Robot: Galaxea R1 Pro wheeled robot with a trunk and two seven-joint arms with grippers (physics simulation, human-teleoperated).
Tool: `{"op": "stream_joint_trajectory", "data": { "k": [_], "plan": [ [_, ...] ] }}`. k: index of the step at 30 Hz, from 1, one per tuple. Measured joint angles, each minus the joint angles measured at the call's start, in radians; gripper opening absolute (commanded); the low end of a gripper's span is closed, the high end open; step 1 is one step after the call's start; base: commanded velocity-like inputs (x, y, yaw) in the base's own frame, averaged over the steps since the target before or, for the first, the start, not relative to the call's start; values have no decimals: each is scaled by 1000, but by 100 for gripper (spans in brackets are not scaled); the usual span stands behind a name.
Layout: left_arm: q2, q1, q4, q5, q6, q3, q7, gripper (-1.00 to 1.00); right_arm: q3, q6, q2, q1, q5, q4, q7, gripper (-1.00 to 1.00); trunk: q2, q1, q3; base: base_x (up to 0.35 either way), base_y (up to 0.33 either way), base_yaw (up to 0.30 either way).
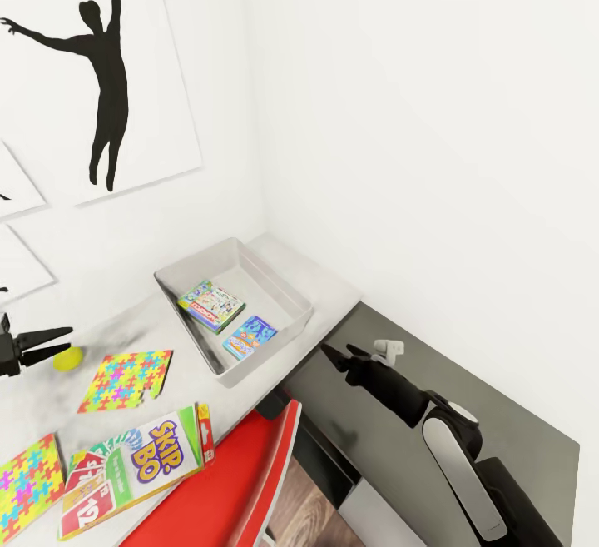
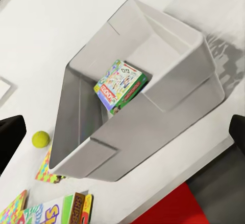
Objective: Put all the toys in the child's room - the three board games (two on the bed and one on the table), the two jigsaw puzzles on the table, and the tennis ball on the table - inside the toy box on the table in the child's room.
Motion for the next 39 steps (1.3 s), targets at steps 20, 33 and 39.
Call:
{"op": "stream_joint_trajectory", "data": {
  "k": [20, 33, 39],
  "plan": [
    [25, 24, 1, 4, 4, 45, 0, 100, 0, -2, 2, 0, -2, 3, -1, 100, 0, 0, 29, -38, 0, 0],
    [25, 25, -1, 3, 5, 43, 0, 100, 0, -4, 1, 0, -2, 3, -1, 100, 0, 0, 50, -87, 9, 0],
    [26, 25, -1, 4, 5, 44, 0, 100, 0, -4, 2, 0, -2, 3, -1, 100, 0, 0, 60, -111, 18, 0]
  ]
}}
